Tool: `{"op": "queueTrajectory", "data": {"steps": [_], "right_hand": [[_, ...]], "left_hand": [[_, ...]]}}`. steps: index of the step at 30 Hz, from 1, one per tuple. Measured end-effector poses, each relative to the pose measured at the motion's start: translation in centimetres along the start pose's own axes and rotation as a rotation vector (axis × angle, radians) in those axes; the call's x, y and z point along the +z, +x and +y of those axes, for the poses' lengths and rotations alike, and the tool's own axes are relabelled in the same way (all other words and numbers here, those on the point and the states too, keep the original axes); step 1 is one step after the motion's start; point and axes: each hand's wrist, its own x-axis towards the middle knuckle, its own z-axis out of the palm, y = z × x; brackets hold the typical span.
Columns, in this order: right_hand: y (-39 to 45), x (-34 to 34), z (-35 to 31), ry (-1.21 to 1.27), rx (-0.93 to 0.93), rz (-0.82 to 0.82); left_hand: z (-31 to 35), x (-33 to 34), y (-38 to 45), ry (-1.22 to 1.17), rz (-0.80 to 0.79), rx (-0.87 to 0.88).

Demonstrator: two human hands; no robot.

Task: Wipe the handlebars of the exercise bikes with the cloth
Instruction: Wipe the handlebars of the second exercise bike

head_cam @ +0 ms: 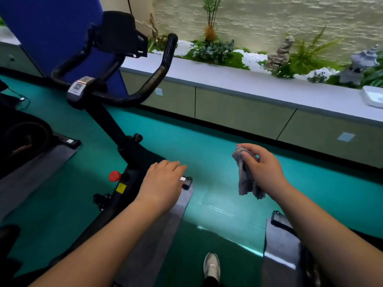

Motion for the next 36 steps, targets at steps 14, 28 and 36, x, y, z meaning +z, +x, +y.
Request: {"op": "queueTrajectory", "data": {"steps": [14, 28, 36], "right_hand": [[11.2, 5.8, -8.3, 0.1, -0.149, -0.064], [13.8, 16.7, -18.1, 0.281, -0.227, -0.033], [13.6, 22.7, -22.2, 0.477, -0.228, 0.18]], "left_hand": [[-7.7, -4.8, 7.5, -0.029, 0.162, -0.108], [-16.9, -11.7, 12.9, -0.879, 0.402, -0.041], [-21.0, -13.9, 14.4, -1.186, 0.336, -0.027]]}}
